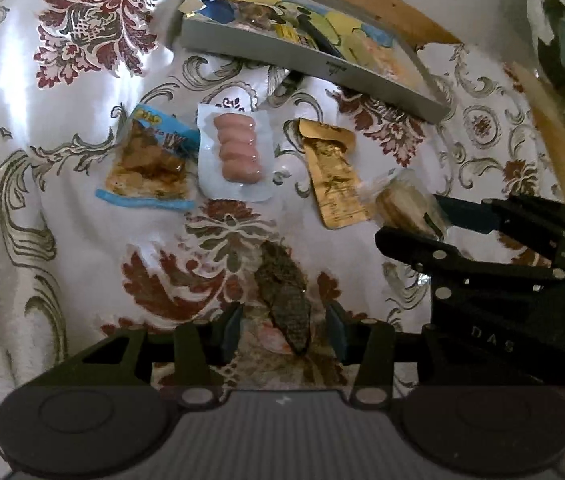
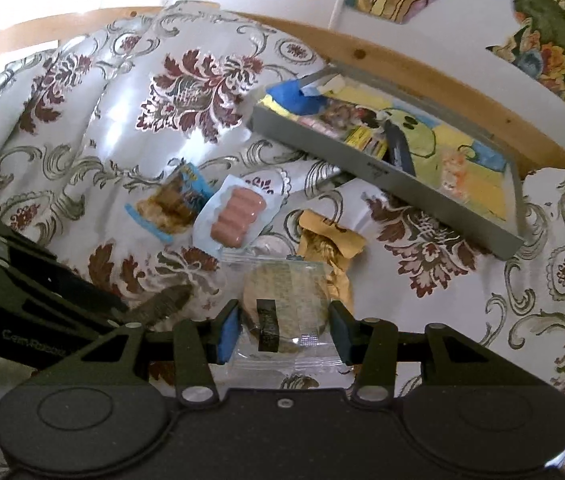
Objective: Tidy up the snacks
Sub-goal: 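Carry the dried strip and wrapped biscuit up over the grey tray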
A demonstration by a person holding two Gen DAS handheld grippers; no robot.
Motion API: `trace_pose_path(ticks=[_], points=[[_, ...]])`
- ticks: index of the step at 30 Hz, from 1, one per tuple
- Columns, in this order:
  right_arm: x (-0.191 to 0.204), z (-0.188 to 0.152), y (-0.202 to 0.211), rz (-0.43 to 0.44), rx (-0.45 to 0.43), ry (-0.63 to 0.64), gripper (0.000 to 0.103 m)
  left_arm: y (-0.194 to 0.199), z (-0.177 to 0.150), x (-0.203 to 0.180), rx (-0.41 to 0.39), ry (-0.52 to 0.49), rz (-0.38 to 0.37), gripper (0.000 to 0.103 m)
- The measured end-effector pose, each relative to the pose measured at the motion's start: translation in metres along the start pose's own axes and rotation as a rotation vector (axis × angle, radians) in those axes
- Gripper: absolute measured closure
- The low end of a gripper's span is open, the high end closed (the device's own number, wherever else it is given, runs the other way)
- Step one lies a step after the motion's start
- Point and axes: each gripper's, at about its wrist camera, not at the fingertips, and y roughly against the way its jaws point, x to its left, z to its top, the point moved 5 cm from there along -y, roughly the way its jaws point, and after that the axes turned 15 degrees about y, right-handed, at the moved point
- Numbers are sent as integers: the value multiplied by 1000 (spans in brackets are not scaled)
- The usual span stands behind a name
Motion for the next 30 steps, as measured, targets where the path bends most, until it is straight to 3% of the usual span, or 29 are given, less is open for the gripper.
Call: trace_pose_path(ticks=[13, 30], points=[[-12, 1, 15, -47, -36, -44, 54, 8, 2, 1, -29, 50, -38, 58], [-25, 8, 23, -109, -110, -93, 54, 34, 28, -12, -231, 20, -98, 58]])
